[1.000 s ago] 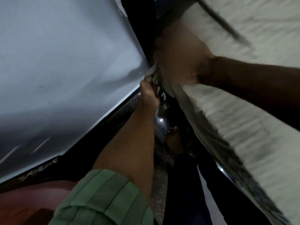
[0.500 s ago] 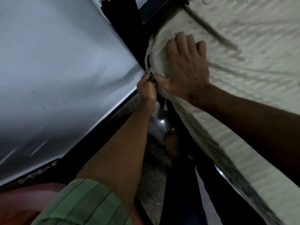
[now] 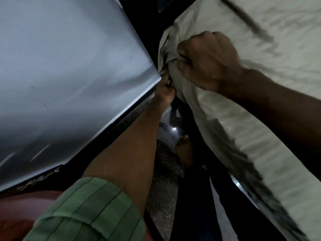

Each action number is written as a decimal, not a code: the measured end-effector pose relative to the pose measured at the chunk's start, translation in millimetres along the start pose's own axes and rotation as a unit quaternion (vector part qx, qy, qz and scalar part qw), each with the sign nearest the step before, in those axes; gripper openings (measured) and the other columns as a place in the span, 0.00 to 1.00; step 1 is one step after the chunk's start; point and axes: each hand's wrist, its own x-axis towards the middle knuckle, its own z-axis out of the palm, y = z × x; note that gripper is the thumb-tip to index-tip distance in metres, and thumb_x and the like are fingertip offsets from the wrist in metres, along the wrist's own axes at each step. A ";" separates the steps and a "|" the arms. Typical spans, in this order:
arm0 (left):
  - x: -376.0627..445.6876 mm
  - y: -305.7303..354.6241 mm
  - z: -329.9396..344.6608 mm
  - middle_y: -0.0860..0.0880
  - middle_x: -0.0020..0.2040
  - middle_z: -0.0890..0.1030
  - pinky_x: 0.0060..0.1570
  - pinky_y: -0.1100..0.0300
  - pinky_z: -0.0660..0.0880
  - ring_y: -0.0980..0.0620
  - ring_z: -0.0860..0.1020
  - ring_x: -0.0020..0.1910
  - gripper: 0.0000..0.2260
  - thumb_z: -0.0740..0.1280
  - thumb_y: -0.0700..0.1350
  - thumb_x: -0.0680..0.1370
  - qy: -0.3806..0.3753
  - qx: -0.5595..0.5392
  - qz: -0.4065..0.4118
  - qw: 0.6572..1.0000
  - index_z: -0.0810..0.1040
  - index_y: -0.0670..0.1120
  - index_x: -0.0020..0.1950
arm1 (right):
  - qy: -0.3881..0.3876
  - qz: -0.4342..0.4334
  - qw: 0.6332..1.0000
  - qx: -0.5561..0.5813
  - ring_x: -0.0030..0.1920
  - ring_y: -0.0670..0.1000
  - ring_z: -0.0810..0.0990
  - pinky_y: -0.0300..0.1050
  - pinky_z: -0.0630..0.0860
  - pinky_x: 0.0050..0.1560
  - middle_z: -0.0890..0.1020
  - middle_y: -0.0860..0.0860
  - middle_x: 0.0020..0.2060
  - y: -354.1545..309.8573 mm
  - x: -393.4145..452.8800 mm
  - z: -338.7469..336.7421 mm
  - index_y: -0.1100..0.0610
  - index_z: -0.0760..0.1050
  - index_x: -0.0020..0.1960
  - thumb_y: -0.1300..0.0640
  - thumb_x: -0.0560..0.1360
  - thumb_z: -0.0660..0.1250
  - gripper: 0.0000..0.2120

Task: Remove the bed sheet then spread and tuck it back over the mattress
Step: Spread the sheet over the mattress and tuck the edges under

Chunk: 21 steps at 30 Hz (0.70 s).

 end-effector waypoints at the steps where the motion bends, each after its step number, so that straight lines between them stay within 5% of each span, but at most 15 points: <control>1: 1.7 -4.0 -2.5 0.38 0.71 0.75 0.60 0.75 0.67 0.41 0.73 0.68 0.28 0.61 0.40 0.80 -0.017 0.070 0.027 0.997 0.62 0.41 0.81 | 0.002 0.006 1.000 0.000 0.42 0.68 0.77 0.53 0.63 0.40 0.68 0.57 0.36 -0.9 -0.6 0.7 0.53 0.57 0.36 0.49 0.75 0.56 0.13; 3: -1.6 -4.2 -6.1 0.38 0.68 0.75 0.63 0.61 0.69 0.39 0.71 0.66 0.29 0.63 0.45 0.80 -0.001 0.211 0.041 0.977 0.60 0.48 0.81 | 0.002 0.020 1.000 0.004 0.40 0.66 0.75 0.52 0.62 0.40 0.67 0.55 0.36 -3.0 -2.2 4.0 0.52 0.56 0.35 0.50 0.76 0.57 0.14; 6: -7.9 5.2 -12.0 0.40 0.63 0.77 0.58 0.47 0.72 0.36 0.72 0.62 0.26 0.55 0.50 0.73 0.082 0.273 0.077 0.955 0.77 0.45 0.67 | 0.008 0.032 0.999 0.017 0.36 0.58 0.67 0.51 0.61 0.40 0.67 0.53 0.34 -7.8 -3.9 4.8 0.52 0.55 0.34 0.50 0.76 0.57 0.15; 9: 3.9 -1.1 -17.1 0.45 0.60 0.82 0.59 0.49 0.77 0.40 0.78 0.61 0.21 0.58 0.47 0.71 0.080 0.163 0.083 0.980 0.84 0.45 0.58 | 0.008 0.027 0.999 0.026 0.36 0.57 0.64 0.51 0.59 0.40 0.66 0.54 0.33 -8.2 -6.0 -1.4 0.52 0.54 0.33 0.48 0.75 0.56 0.16; 11: 12.6 -2.8 -18.3 0.45 0.60 0.84 0.62 0.50 0.79 0.46 0.81 0.59 0.17 0.64 0.41 0.75 0.043 0.029 0.034 0.998 0.84 0.43 0.61 | 0.009 0.011 1.000 0.021 0.35 0.57 0.64 0.51 0.58 0.40 0.65 0.53 0.31 -6.8 -7.9 -7.7 0.52 0.54 0.33 0.49 0.75 0.57 0.17; 14: 17.0 4.7 -22.9 0.40 0.62 0.82 0.44 0.62 0.78 0.51 0.80 0.47 0.18 0.60 0.33 0.81 -0.002 -0.076 -0.057 0.995 0.79 0.40 0.68 | 0.008 -0.004 1.000 0.015 0.36 0.56 0.63 0.50 0.56 0.39 0.63 0.51 0.31 -4.1 -10.2 -13.3 0.52 0.54 0.33 0.49 0.75 0.58 0.17; 16: 21.4 7.4 -24.2 0.40 0.69 0.77 0.46 0.57 0.75 0.47 0.78 0.54 0.28 0.58 0.29 0.78 -0.050 -0.021 -0.091 0.994 0.71 0.45 0.77 | 0.004 -0.005 1.000 0.019 0.36 0.56 0.63 0.51 0.57 0.39 0.63 0.51 0.31 -5.8 -8.8 -13.6 0.53 0.55 0.33 0.50 0.74 0.58 0.16; 18: 22.2 12.9 -17.9 0.42 0.75 0.69 0.61 0.47 0.72 0.41 0.72 0.67 0.33 0.63 0.33 0.77 -0.047 0.116 -0.116 0.985 0.60 0.47 0.82 | 0.004 0.011 1.000 0.021 0.35 0.58 0.66 0.50 0.58 0.39 0.65 0.52 0.31 -9.7 -7.3 -9.6 0.53 0.55 0.33 0.48 0.74 0.56 0.15; 21: 12.3 19.3 2.3 0.42 0.72 0.69 0.70 0.45 0.68 0.39 0.69 0.69 0.27 0.66 0.47 0.80 0.055 0.288 -0.095 0.951 0.65 0.45 0.78 | 0.020 0.049 0.999 0.006 0.40 0.64 0.75 0.50 0.59 0.39 0.75 0.58 0.36 -13.1 -6.7 4.8 0.53 0.59 0.36 0.48 0.75 0.55 0.13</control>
